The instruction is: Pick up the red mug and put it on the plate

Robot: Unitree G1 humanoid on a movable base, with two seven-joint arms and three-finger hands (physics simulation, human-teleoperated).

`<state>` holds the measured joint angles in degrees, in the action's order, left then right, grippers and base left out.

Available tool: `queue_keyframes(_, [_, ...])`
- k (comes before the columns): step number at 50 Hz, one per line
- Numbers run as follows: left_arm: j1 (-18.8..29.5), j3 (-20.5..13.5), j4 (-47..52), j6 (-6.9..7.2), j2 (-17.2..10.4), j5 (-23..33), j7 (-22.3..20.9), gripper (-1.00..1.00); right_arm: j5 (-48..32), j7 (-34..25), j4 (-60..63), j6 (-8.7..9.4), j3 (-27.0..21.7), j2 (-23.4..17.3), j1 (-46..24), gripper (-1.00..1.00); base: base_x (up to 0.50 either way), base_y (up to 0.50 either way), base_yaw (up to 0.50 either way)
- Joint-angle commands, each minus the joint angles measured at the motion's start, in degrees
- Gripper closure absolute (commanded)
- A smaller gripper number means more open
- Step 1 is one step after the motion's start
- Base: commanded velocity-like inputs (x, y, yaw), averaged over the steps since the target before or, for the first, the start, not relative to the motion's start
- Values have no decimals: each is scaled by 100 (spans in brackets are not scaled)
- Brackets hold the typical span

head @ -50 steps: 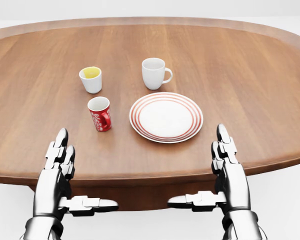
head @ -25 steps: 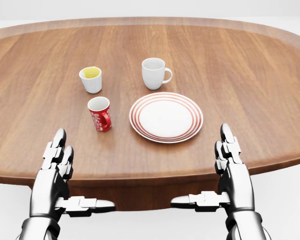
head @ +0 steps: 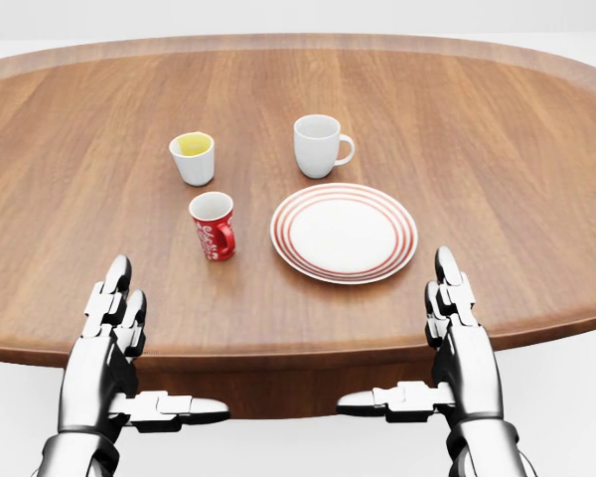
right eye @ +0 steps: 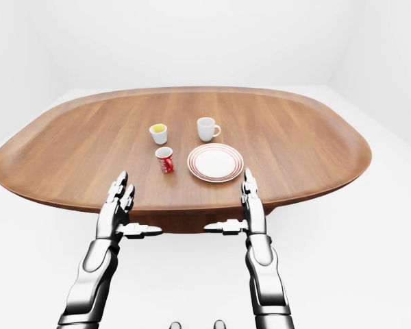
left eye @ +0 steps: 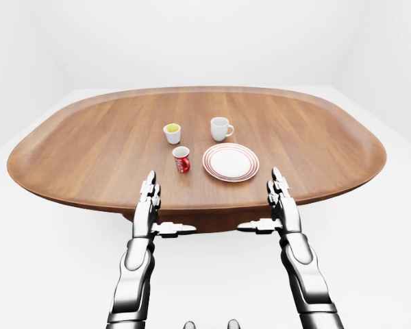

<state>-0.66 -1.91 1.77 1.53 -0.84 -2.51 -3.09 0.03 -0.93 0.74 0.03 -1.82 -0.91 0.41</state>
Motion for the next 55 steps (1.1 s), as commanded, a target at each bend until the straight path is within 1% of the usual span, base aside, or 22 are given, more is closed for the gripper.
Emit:
queue_keyframes(1, [-28, -9, 67, 35, -6, -19, -13, -100, -12, -18, -10, -10, 12, 7, 3, -100, 0, 18, 0])
queue_keyframes(10, [-58, -30, 172, 92, -9, -48, -21, -100, -25, -24, -51, -26, 33, 12, -9, -100, 0, 18, 0])
queue_keyframes(20, [-52, -36, 167, 97, -9, -51, -25, -100, 14, -43, -29, -25, 19, 10, 4, -100, 0, 18, 0])
queue_keyframes(25, [-56, -21, 149, 73, -3, -32, -18, -100, 14, -40, 1, -21, 15, 10, 23, -100, 0, 18, 0])
queue_keyframes(26, [-54, -19, 143, 74, -3, -34, -23, -100, 57, -48, 7, -79, 0, 19, 26, -100, 0, 13, 0])
queue_keyframes(27, [-36, -23, 101, 59, -5, -28, -18, -100, 103, -70, 13, -23, -23, 7, 8, -100, 0, 0, 0])
queue_keyframes(28, [-35, -23, 99, 58, -5, -28, -17, -100, 100, -60, -6, -35, -32, 2, -2, -100, 0, 0, 0])
queue_keyframes(29, [-18, -31, 80, 69, -7, -41, -21, -100, 100, -59, -8, -37, -31, 1, -3, -100, 0, 0, 0])
queue_keyframes(30, [-7, -33, 55, 116, -13, -60, -41, -100, 122, -58, -61, -39, -59, -10, -38, -100, 0, 0, 0])
queue_keyframes(31, [-27, 2, 40, 52, -25, 3, -61, -100, 139, -74, -51, -15, -72, -24, -51, -100, 0, 0, 0])
queue_keyframes(32, [-69, 45, 35, -142, -43, 156, -43, -100, 171, -84, -31, 16, -97, -33, -65, -100, 0, 0, 0])
queue_keyframes(33, [-86, 50, 25, -208, -37, 277, 32, -100, 212, -88, 5, 46, -130, -42, -77, -100, 0, 0, 0])
queue_keyframes(34, [-81, 24, 52, -98, -17, 176, -15, -100, 245, -100, 42, 80, -158, -57, -84, -100, 0, 0, 0])
queue_keyframes(35, [-76, 13, 69, -37, -13, 127, -46, -100, 260, -102, 47, 93, -172, -61, -90, -100, 0, 0, 0])
queue_keyframes(36, [-18, -7, 8, 65, -15, 57, -84, -100, 306, -107, 43, 108, -205, -66, -106, -100, 0, 0, 0])
queue_keyframes(39, [124, -33, -147, 151, -35, 37, -77, -100, 363, -87, 40, 197, -254, -87, -166, -100, 0, 0, 0])
queue_keyframes(40, [179, -62, -163, 231, -50, 7, -80, -100, 380, -85, 69, 232, -260, -91, -175, -100, 0, 0, 0])
queue_keyframes(41, [272, -104, -174, 336, -77, -17, -68, -100, 367, -56, 103, 321, -266, -103, -213, -100, 0, 0, 0])
queue_keyframes(44, [529, -198, -56, 347, -162, 10, 40, -100, 373, -23, 309, 497, -295, -140, -278, -100, 0, 0, 0])
queue_keyframes(47, [851, -277, -57, 347, -271, 115, 149, -100, 254, 58, 313, 497, -374, -238, -480, -100, 0, 0, 0])
queue_keyframes(51, [930, -330, 328, 347, -315, 91, 118, -100, 203, 42, 597, 497, -406, -273, -550, -100, 0, 0, 0])
queue_keyframes(55, [1136, -403, 434, 347, -377, 88, 143, -100, 156, 10, 649, 497, -438, -333, -735, -100, 0, 0, 0])
